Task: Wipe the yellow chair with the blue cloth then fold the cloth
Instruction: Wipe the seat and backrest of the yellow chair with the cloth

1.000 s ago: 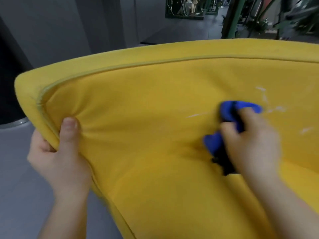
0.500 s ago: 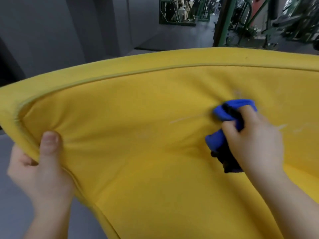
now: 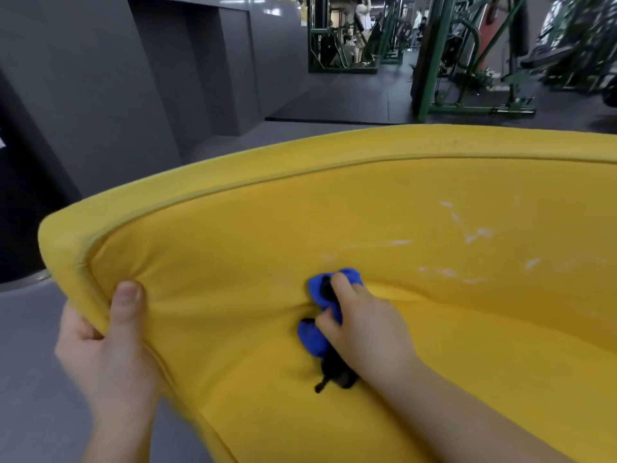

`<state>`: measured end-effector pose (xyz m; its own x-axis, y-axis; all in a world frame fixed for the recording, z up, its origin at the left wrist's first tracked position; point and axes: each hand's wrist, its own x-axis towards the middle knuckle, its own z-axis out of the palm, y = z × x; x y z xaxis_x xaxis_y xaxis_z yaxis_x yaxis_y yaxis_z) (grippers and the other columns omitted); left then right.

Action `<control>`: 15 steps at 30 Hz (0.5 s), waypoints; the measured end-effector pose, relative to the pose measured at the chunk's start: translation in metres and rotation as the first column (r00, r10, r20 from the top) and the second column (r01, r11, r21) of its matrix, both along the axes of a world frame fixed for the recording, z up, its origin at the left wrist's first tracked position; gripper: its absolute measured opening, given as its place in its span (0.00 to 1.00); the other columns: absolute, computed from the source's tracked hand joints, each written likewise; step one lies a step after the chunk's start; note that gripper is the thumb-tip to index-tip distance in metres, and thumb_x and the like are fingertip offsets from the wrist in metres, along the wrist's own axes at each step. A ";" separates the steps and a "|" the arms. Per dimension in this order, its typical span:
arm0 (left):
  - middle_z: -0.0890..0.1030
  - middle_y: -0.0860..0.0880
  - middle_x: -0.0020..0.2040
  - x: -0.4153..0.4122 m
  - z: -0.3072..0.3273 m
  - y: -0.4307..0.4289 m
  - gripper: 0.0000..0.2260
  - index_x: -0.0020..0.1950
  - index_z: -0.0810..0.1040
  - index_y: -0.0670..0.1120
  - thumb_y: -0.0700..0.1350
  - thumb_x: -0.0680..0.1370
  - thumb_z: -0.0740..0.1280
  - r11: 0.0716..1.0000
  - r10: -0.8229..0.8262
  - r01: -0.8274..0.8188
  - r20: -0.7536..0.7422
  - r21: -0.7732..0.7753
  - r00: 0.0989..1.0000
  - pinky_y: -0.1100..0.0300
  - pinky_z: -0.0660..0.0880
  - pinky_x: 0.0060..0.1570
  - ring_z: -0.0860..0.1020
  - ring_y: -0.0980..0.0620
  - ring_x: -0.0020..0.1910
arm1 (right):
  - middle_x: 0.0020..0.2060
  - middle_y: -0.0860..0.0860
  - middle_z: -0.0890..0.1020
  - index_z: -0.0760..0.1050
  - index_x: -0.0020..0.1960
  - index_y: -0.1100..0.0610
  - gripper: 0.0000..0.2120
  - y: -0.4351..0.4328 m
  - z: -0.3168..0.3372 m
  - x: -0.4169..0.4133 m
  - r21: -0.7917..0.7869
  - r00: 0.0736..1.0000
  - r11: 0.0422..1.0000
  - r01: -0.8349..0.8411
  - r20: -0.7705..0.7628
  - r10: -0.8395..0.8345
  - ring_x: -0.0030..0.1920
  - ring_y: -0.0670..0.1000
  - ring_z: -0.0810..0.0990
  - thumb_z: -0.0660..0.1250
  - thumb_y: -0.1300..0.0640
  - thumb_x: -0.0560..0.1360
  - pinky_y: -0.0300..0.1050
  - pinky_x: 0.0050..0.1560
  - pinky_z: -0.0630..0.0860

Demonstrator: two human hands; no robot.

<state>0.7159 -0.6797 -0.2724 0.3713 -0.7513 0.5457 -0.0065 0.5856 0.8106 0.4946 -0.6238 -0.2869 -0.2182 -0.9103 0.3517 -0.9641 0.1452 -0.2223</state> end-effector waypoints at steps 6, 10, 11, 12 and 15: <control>0.81 0.70 0.43 0.005 -0.018 -0.010 0.03 0.50 0.74 0.57 0.54 0.79 0.67 0.999 0.008 -0.009 -0.024 -0.040 1.000 0.71 0.74 0.48 0.78 0.70 0.48 | 0.36 0.55 0.79 0.73 0.51 0.56 0.11 0.002 0.061 -0.014 -0.407 0.974 0.913 -0.034 0.192 0.121 0.36 0.60 0.76 0.66 0.52 0.72 0.51 0.33 0.71; 0.81 0.66 0.43 0.006 -0.015 -0.011 0.08 0.50 0.77 0.57 0.58 0.76 0.69 0.999 -0.018 0.016 -0.052 -0.040 0.998 0.67 0.75 0.48 0.79 0.65 0.47 | 0.33 0.54 0.74 0.65 0.49 0.54 0.09 -0.018 0.028 0.001 -0.411 1.000 0.911 -0.013 -0.024 0.003 0.25 0.61 0.72 0.59 0.51 0.71 0.44 0.22 0.64; 0.82 0.65 0.43 0.008 -0.015 -0.013 0.10 0.49 0.77 0.56 0.60 0.75 0.69 0.999 -0.029 0.026 -0.067 -0.035 0.997 0.66 0.76 0.48 0.79 0.64 0.47 | 0.32 0.54 0.73 0.63 0.47 0.53 0.09 -0.021 0.013 -0.001 -0.372 0.998 0.928 -0.024 -0.062 0.001 0.23 0.61 0.71 0.58 0.51 0.71 0.43 0.21 0.62; 0.82 0.65 0.42 0.009 -0.015 -0.013 0.12 0.49 0.77 0.55 0.62 0.74 0.70 0.999 -0.036 0.034 -0.080 -0.026 0.996 0.66 0.76 0.47 0.79 0.64 0.46 | 0.31 0.54 0.72 0.61 0.46 0.52 0.08 -0.018 0.002 -0.001 -0.284 0.996 0.959 -0.024 -0.084 0.001 0.23 0.61 0.71 0.57 0.50 0.71 0.43 0.21 0.62; 0.82 0.64 0.42 0.008 -0.010 -0.012 0.16 0.50 0.78 0.51 0.62 0.73 0.70 0.998 -0.063 0.060 -0.098 -0.026 0.993 0.66 0.76 0.46 0.79 0.64 0.45 | 0.35 0.52 0.74 0.60 0.47 0.50 0.08 -0.007 -0.003 -0.009 0.055 0.994 0.997 0.048 -0.103 -0.043 0.36 0.62 0.77 0.59 0.49 0.74 0.48 0.30 0.71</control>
<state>0.7240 -0.6915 -0.2822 0.3775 -0.7619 0.5263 0.1092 0.6010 0.7918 0.4856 -0.6312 -0.2898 -0.2256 -0.9195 0.3219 -0.9734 0.1991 -0.1133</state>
